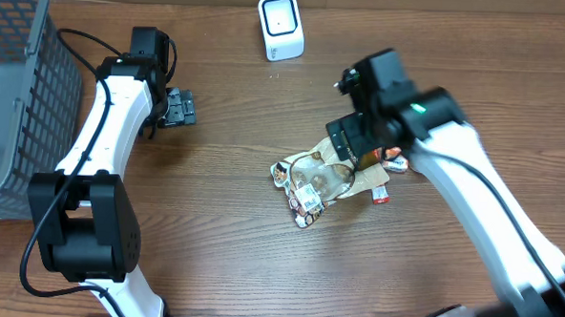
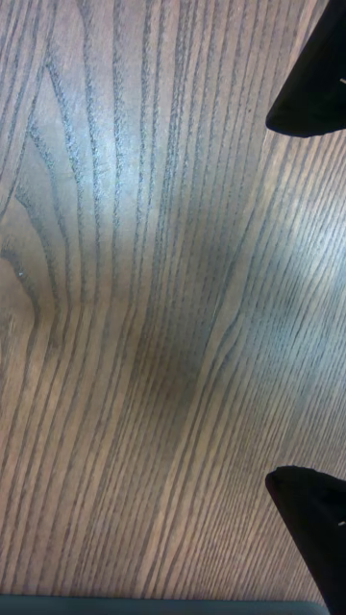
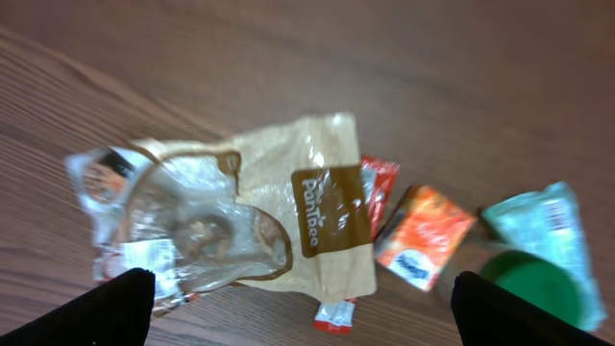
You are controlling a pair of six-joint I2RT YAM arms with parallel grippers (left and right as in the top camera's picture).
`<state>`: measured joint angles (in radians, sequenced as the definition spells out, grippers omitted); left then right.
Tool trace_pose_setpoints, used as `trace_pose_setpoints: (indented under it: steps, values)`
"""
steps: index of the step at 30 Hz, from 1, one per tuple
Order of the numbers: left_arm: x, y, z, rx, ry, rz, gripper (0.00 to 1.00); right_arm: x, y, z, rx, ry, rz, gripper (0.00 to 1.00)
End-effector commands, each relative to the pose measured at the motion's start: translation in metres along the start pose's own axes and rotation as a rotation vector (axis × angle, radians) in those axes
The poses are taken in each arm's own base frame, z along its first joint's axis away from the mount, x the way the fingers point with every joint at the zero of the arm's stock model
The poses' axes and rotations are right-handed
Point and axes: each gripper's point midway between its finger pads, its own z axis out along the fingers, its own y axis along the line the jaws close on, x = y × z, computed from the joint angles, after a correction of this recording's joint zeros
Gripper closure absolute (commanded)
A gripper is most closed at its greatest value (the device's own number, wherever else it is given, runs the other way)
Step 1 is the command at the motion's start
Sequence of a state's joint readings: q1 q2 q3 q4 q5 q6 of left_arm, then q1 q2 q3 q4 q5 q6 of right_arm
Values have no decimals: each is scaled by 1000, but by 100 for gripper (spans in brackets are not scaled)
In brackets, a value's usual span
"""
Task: Scan the item barcode
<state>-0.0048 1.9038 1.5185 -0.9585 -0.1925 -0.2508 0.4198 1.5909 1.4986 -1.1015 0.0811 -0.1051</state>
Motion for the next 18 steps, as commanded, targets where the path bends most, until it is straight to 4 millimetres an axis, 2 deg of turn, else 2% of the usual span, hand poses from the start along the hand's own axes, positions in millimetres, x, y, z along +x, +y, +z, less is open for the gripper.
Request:
trace_pose_setpoints:
  steps: [1, 5, 10, 14, 18]
  values:
    - [-4, 0, -1, -6, -9, 12, 0, -16, -5, -68, 3, -194, 19, 0]
    - [-4, 0, -1, -6, -9, 12, 0, -14, -7, -108, 7, -301, 25, 0]
    - [-4, 0, -1, -6, -10, 11, 0, -9, -9, -145, 10, -400, 31, 0]
    - [-4, 0, -2, -6, -9, 12, 0, 2, -11, -183, 14, -503, 37, 0]
    - [-4, 0, -2, -6, -9, 13, 0, 14, -15, -212, 42, -598, 5, 0]
